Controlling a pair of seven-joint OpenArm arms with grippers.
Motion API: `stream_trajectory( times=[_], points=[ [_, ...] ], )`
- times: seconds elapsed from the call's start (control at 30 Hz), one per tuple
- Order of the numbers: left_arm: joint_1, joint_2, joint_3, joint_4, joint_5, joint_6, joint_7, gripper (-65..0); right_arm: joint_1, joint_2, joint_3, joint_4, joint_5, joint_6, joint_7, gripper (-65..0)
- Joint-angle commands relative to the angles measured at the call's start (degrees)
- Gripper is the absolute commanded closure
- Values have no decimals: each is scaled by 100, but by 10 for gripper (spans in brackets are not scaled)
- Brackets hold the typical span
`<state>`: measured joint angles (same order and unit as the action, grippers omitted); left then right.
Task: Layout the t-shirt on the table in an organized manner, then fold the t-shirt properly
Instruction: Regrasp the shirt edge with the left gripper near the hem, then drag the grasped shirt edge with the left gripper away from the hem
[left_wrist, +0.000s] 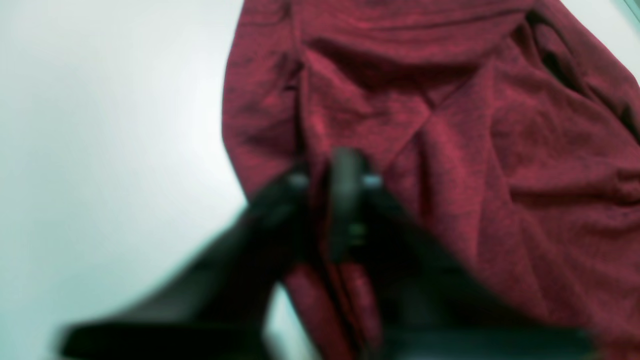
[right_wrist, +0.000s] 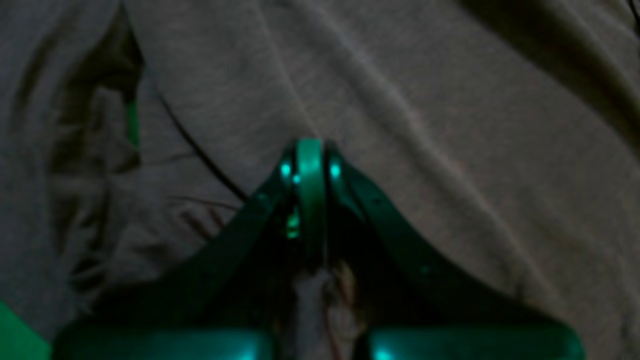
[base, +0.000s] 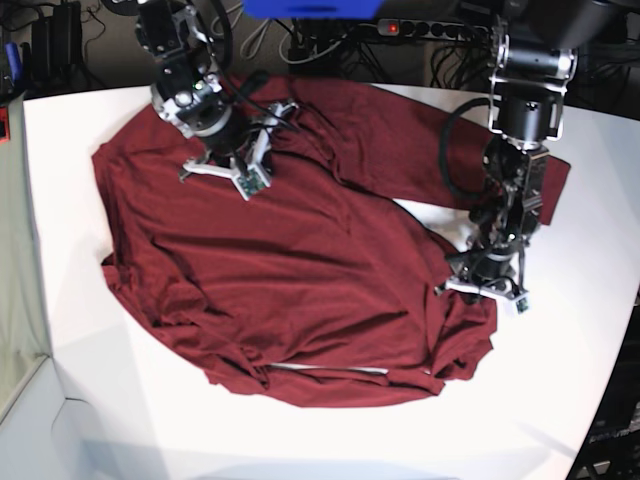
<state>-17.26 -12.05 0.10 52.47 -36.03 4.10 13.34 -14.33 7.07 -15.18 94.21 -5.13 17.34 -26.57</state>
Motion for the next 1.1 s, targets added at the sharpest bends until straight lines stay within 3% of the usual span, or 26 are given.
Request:
stream_trajectory(
  times=[0.0, 0.37, 0.57, 1.07],
  points=[
    [-151, -30, -32, 76, 3, -36, -108, 0, 39, 18, 10, 104, 42, 19, 120, 0],
    [77, -83, -58, 885, -58, -1, -442, -1, 171, 27, 19, -54, 42, 19, 112, 0],
    [508, -39, -761, 1755, -58, -1, -416, -1, 233, 141, 19, -54, 60, 19, 112, 0],
    [2099, -30, -1729, 3206, -67, -27, -424, -1, 294, 220, 28, -63, 69, 19, 120, 0]
  ],
)
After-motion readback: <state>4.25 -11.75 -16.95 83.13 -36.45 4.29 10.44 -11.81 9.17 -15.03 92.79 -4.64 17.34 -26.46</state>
